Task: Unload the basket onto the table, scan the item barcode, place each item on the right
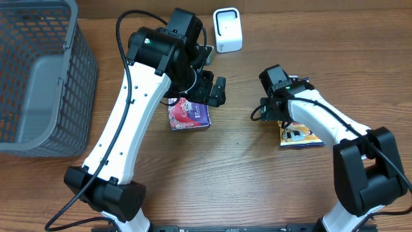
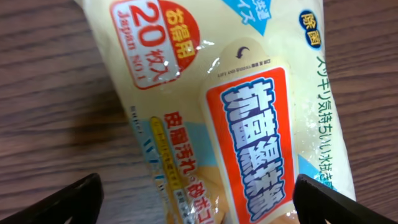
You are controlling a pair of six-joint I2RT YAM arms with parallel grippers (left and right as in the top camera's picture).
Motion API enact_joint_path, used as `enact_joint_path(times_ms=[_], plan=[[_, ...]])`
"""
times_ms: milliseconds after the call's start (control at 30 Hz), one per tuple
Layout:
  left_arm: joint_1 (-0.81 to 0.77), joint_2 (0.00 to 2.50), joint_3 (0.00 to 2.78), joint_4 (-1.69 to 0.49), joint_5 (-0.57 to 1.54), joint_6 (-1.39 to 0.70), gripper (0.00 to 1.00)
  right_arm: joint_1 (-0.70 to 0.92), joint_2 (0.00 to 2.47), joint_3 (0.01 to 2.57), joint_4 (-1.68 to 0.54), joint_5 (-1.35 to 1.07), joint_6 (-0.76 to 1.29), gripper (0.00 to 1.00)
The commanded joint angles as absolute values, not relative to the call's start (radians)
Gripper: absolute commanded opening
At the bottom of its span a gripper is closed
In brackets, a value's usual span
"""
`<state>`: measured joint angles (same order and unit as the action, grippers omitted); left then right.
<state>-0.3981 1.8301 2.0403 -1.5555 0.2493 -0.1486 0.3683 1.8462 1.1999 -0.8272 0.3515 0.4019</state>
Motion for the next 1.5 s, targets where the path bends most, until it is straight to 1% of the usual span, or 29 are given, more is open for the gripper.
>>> enact_joint_path(times_ms=[0,33,67,133,267,633,700,800,833,933,1000,1133,1233,1333,1467], plan=[[-0.399,1.832,2.039,-1.555,0.243,-0.127,1.00,0.373,1.865,1.184,-0.807,0.392,0.419,0.80],[-0.399,1.832,2.039,-1.555,0.244,-0.127,1.00,0.373,1.865,1.184,-0.800,0.392,0.419,0.73],[-0.399,1.832,2.039,-1.555,0.244,-0.127,1.00,0.373,1.865,1.184,-0.793,0.393,0.419,0.70],[-0.399,1.832,2.039,-1.555,0.243,-0.127,1.00,0.373,1.865,1.184,-0.782,0.400,0.419,0.68],[-0.399,1.832,2.039,-1.555,0.244,-0.127,1.00,0.373,1.865,1.183,-0.781,0.404,0.419,0.61],[-0.399,1.832,2.039,-1.555,0.243,-0.127,1.00,0.373,1.865,1.063,-0.673,0.403,0.419,0.61],[-0.399,1.832,2.039,-1.555,0.243,-0.127,1.00,0.373,1.865,1.063,-0.671,0.403,0.419,0.52],[-0.399,1.832,2.039,-1.555,0.244,-0.127,1.00,0.373,1.865,1.090,-0.707,0.402,0.451,0.30],[-0.399,1.832,2.039,-1.555,0.244,-0.127,1.00,0.373,1.865,1.106,-0.725,0.400,0.469,0.24],[-0.399,1.832,2.039,-1.555,0.244,-0.127,1.00,0.371,1.864,1.179,-0.798,0.388,0.526,0.12],[-0.399,1.832,2.039,-1.555,0.243,-0.127,1.00,0.366,1.864,1.243,-0.848,0.347,0.528,0.04],[-0.399,1.832,2.039,-1.555,0.243,-0.127,1.00,0.351,1.864,1.394,-0.961,0.216,0.527,0.04],[-0.399,1.832,2.039,-1.555,0.244,-0.127,1.00,0.327,1.864,1.501,-1.034,0.070,0.519,0.04],[-0.399,1.832,2.039,-1.555,0.243,-0.127,1.00,0.289,1.864,1.569,-1.065,-0.154,0.463,0.04],[-0.399,1.832,2.039,-1.555,0.243,-0.127,1.00,0.221,1.864,1.571,-1.042,-0.518,0.380,0.04]])
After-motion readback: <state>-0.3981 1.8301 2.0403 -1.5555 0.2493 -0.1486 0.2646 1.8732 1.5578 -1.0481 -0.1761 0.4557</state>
